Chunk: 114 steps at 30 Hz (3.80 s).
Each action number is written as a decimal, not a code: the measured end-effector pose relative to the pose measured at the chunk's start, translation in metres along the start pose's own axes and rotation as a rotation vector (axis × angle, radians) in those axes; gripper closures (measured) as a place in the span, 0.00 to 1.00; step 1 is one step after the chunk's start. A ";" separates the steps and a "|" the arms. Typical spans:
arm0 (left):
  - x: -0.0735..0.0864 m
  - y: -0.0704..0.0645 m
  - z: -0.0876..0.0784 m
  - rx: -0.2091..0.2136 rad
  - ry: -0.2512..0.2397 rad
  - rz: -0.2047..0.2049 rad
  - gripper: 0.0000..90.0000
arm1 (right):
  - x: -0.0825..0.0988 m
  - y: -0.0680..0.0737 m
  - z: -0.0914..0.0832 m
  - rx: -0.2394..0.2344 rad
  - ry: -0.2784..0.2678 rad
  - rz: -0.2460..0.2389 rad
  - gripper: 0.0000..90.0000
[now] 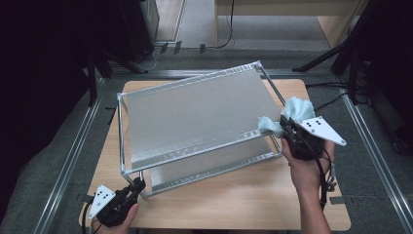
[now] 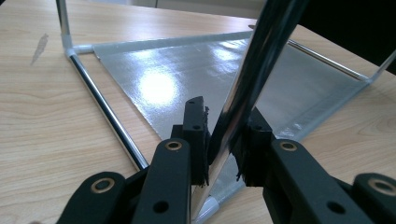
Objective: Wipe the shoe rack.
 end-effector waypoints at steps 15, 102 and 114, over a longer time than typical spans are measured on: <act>0.004 -0.027 0.003 0.062 0.014 0.086 0.87 | 0.004 0.077 0.023 -0.168 0.067 -0.043 0.94; 0.011 -0.056 0.000 0.165 0.021 0.129 0.87 | 0.011 0.167 0.031 -0.311 0.060 -0.174 0.91; 0.012 -0.050 -0.005 0.147 0.029 0.123 0.87 | 0.000 0.015 0.004 0.018 0.038 -0.070 0.91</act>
Point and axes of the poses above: each handheld gripper's, and its own axes: z roughly forward along the jaws, x roughly out of its underside, y roughly to its left, the point moved 9 cm from there along z, roughly forward along the jaws, and after that the axes turned 7 degrees about -x, right-handed, at the moved point
